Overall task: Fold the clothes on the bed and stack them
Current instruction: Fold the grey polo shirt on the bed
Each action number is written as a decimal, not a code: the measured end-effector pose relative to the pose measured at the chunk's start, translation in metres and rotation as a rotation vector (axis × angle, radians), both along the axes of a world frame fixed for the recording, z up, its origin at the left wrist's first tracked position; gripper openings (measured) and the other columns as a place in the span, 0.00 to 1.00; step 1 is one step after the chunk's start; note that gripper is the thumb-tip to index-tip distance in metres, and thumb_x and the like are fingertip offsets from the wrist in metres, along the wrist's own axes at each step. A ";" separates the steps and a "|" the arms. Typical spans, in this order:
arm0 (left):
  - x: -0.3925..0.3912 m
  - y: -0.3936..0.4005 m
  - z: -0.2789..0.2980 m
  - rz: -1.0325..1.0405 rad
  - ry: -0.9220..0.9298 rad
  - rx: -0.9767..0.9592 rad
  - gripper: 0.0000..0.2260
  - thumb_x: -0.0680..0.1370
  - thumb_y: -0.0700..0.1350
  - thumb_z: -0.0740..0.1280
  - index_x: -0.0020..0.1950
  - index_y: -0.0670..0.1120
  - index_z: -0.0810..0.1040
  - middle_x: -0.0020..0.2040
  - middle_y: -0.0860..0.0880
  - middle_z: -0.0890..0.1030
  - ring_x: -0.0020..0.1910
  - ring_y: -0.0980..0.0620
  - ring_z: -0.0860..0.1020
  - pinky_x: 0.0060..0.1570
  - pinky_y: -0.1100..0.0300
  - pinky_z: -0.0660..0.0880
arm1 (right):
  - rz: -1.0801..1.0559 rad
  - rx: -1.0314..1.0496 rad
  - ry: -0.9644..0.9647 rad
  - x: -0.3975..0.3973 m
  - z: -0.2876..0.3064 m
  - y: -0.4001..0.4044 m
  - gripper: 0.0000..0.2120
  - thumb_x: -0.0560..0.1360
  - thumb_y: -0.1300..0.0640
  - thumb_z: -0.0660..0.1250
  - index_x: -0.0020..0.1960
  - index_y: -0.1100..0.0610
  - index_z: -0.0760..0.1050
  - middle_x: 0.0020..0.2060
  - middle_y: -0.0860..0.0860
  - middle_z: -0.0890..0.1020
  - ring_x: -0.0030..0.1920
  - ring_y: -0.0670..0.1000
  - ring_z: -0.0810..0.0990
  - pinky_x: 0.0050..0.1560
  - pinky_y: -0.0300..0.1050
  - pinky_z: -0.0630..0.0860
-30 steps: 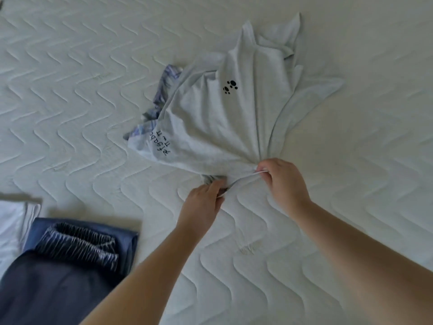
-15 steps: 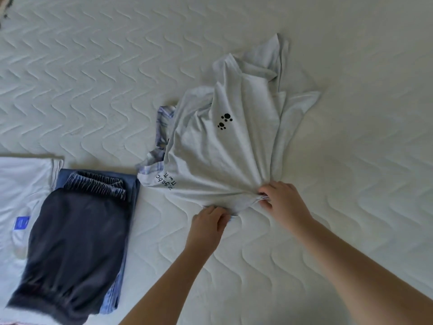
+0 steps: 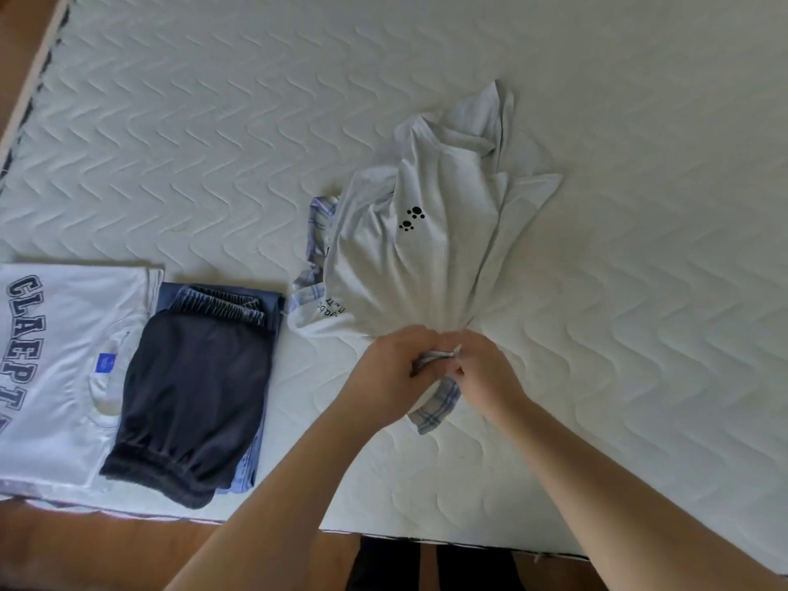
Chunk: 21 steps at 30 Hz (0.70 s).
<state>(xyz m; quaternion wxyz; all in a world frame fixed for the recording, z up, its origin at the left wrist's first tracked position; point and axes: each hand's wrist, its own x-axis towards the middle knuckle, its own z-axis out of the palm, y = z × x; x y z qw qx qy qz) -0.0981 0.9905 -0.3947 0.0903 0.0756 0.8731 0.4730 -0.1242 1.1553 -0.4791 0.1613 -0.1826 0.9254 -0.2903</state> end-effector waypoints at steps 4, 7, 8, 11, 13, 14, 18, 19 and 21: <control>0.005 -0.030 0.022 0.123 -0.037 0.045 0.13 0.81 0.38 0.59 0.59 0.52 0.78 0.47 0.53 0.78 0.46 0.61 0.76 0.46 0.72 0.69 | -0.326 -0.095 -0.236 -0.004 0.049 0.002 0.11 0.76 0.64 0.61 0.54 0.54 0.78 0.41 0.52 0.82 0.42 0.54 0.80 0.36 0.38 0.68; 0.013 -0.055 0.019 0.188 -0.057 -0.181 0.26 0.74 0.30 0.59 0.68 0.50 0.73 0.60 0.51 0.77 0.55 0.60 0.75 0.54 0.60 0.73 | -0.404 -0.217 -0.331 -0.006 0.101 0.008 0.13 0.77 0.66 0.60 0.54 0.55 0.79 0.42 0.48 0.81 0.43 0.49 0.78 0.37 0.33 0.68; 0.016 -0.061 0.015 0.177 -0.076 -0.266 0.29 0.72 0.30 0.61 0.71 0.49 0.70 0.65 0.50 0.74 0.60 0.54 0.75 0.56 0.54 0.74 | -0.427 -0.272 -0.371 -0.003 0.117 0.010 0.11 0.77 0.65 0.61 0.52 0.54 0.80 0.41 0.48 0.82 0.43 0.48 0.78 0.38 0.34 0.70; 0.031 -0.061 0.010 0.016 -0.200 -0.401 0.41 0.71 0.43 0.73 0.79 0.53 0.55 0.77 0.49 0.61 0.73 0.46 0.64 0.68 0.46 0.66 | -0.505 -0.412 -0.469 0.011 0.164 0.013 0.08 0.77 0.62 0.63 0.46 0.57 0.81 0.40 0.55 0.84 0.39 0.47 0.78 0.40 0.40 0.73; 0.037 -0.047 0.009 -0.074 -0.241 -0.424 0.50 0.67 0.57 0.76 0.80 0.55 0.48 0.79 0.51 0.54 0.77 0.48 0.56 0.71 0.45 0.59 | -0.541 -0.519 -0.512 0.022 0.192 0.012 0.08 0.77 0.61 0.64 0.45 0.56 0.82 0.39 0.54 0.85 0.39 0.46 0.80 0.40 0.38 0.74; 0.039 -0.037 0.010 -0.093 -0.249 -0.427 0.51 0.66 0.60 0.75 0.80 0.55 0.46 0.79 0.51 0.53 0.77 0.49 0.54 0.72 0.44 0.57 | -0.559 -0.575 -0.529 0.027 0.206 0.011 0.09 0.77 0.62 0.64 0.43 0.55 0.83 0.38 0.52 0.85 0.39 0.45 0.82 0.40 0.37 0.75; 0.039 -0.007 0.029 0.112 -0.487 -0.006 0.39 0.68 0.62 0.63 0.77 0.51 0.60 0.76 0.47 0.64 0.74 0.45 0.63 0.72 0.42 0.62 | -0.627 -0.743 -0.546 0.041 0.249 0.013 0.12 0.76 0.62 0.63 0.44 0.53 0.84 0.43 0.54 0.86 0.47 0.52 0.84 0.49 0.45 0.80; 0.042 -0.001 0.036 0.133 -0.535 0.071 0.34 0.70 0.59 0.61 0.74 0.49 0.65 0.73 0.45 0.69 0.71 0.44 0.68 0.70 0.44 0.66 | -0.631 -0.776 -0.540 0.044 0.259 0.016 0.11 0.75 0.59 0.63 0.45 0.53 0.85 0.44 0.55 0.86 0.48 0.53 0.84 0.50 0.45 0.81; 0.033 -0.001 0.050 0.018 -0.457 -0.085 0.19 0.76 0.49 0.62 0.66 0.47 0.73 0.63 0.45 0.78 0.62 0.45 0.76 0.60 0.54 0.73 | -0.686 -0.827 -0.488 0.045 0.277 0.025 0.11 0.74 0.56 0.63 0.46 0.55 0.84 0.44 0.56 0.86 0.47 0.55 0.84 0.47 0.45 0.80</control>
